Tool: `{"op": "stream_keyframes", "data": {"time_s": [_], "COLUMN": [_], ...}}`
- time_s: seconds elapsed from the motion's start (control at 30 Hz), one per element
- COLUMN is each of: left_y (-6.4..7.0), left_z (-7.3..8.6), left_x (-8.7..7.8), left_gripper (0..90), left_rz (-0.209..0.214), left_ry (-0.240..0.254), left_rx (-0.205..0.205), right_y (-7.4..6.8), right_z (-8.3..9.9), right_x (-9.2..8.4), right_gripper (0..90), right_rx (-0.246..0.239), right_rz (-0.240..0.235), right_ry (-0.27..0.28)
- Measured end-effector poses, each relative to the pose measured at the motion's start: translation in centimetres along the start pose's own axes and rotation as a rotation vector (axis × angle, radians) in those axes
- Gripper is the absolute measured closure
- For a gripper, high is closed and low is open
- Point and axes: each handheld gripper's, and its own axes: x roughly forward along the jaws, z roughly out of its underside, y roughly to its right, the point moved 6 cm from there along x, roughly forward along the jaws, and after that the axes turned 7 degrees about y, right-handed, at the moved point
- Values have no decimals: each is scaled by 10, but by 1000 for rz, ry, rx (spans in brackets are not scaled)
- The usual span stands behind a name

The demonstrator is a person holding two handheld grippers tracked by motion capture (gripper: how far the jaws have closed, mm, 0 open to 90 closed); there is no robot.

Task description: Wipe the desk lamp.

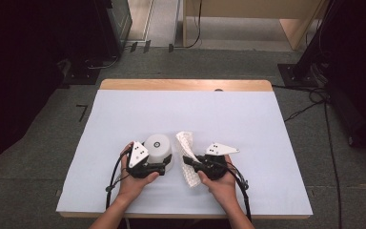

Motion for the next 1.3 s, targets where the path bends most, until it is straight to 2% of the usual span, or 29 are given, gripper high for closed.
{"op": "stream_keyframes", "data": {"time_s": [0.03,0.1,0.17,0.2,0.3,0.47,0.53,0.67,0.7,0.77,0.87,0.97,1.0,1.13,1.2,1.3], "left_y": [0,-2,-2,-1,0,6,9,15,16,16,12,3,-1,-5,-3,4], "left_z": [0,-8,-13,-15,-15,-12,-9,-5,-5,-7,-11,-15,-18,-20,-18,-12], "left_x": [0,-5,-7,-9,-9,-5,-3,1,1,0,-2,-7,-9,-11,-10,-5], "left_gripper": [90,90,90,90,90,90,90,90,91,90,91,91,91,91,91,91], "left_rz": [0,59,86,111,126,151,168,182,185,186,180,175,178,185,201,211], "left_ry": [0,36,56,63,62,43,30,8,9,17,28,45,60,71,60,24], "left_rx": [0,-34,-43,-46,-48,-28,-18,-2,0,0,-13,-39,-59,-72,-59,-18], "right_y": [0,-2,-4,-8,-12,-19,-19,-21,-21,-22,-20,-19,-20,-20,-21,-21], "right_z": [0,2,3,4,2,-4,-11,-20,-24,-26,-19,-5,0,0,-2,-9], "right_x": [0,2,4,7,7,5,0,-6,-9,-11,-6,5,9,11,10,5], "right_gripper": [794,794,794,795,796,798,799,799,799,799,799,798,799,799,799,799], "right_rx": [0,-3,-2,3,2,-4,-6,2,-3,-12,4,17,13,10,11,2], "right_rz": [0,-4,-10,-29,-44,-66,-65,-79,-84,-90,-92,-88,-85,-90,-91,-91], "right_ry": [0,-8,-13,-14,-9,14,41,77,96,99,72,18,-4,-4,3,29]}}
